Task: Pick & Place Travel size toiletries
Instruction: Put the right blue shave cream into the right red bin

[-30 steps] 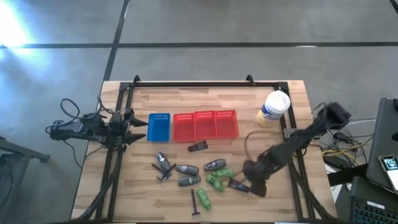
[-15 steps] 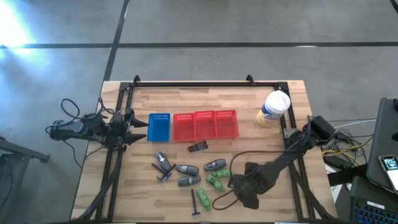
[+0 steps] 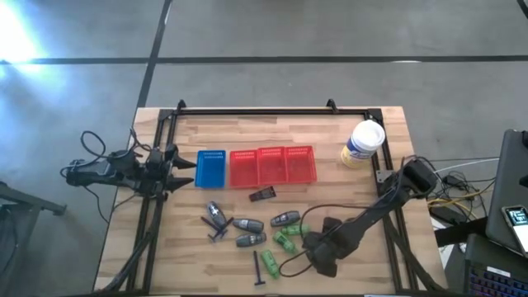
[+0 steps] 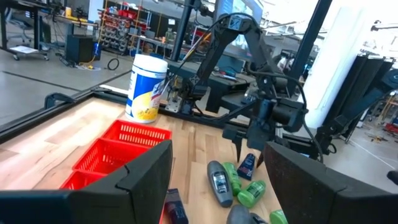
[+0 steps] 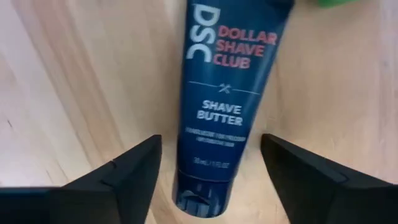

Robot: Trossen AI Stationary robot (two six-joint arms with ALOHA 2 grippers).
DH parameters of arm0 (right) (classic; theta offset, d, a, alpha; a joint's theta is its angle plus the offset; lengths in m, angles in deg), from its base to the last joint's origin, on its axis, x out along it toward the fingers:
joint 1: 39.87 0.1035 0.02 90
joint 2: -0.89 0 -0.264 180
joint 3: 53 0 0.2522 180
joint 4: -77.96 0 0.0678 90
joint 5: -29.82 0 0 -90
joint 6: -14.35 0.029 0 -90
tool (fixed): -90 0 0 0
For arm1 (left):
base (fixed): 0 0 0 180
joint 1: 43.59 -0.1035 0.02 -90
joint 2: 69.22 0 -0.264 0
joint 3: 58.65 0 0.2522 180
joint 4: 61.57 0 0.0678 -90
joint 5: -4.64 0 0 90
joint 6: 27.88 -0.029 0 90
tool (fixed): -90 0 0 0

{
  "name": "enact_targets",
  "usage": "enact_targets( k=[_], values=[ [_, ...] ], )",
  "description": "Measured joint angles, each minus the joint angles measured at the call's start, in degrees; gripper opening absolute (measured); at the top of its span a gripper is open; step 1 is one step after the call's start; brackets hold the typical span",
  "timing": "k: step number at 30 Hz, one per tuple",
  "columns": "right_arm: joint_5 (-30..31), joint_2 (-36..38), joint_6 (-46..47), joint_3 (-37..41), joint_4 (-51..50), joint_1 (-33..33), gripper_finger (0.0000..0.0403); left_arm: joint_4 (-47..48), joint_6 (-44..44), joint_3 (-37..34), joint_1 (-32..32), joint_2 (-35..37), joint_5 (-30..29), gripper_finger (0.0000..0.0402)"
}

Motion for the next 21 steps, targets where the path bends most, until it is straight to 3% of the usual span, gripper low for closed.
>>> enact_targets(
  k=[9,12,15,21],
  values=[
    [-0.9,3.5,0.2,2.7,0.1,-1.9,0.0114,-1.1,0.0,0.0,0.0,-0.3,-1.6,0.0259],
    [-3.7,6.6,1.2,1.9,-3.7,-2.4,0.0113,-2.2,0.0,0.0,0.0,-0.3,-2.7,0.0259],
    [-2.8,13.4,3.4,-0.9,-9.1,-2.7,0.0113,-3.1,0.0,0.0,0.0,-0.3,-3.1,0.0259],
    [10.4,28.9,20.6,-0.9,-15.6,-10.0,0.0114,-3.9,0.0,0.0,0.0,-0.3,-3.1,0.0259]
  ],
)
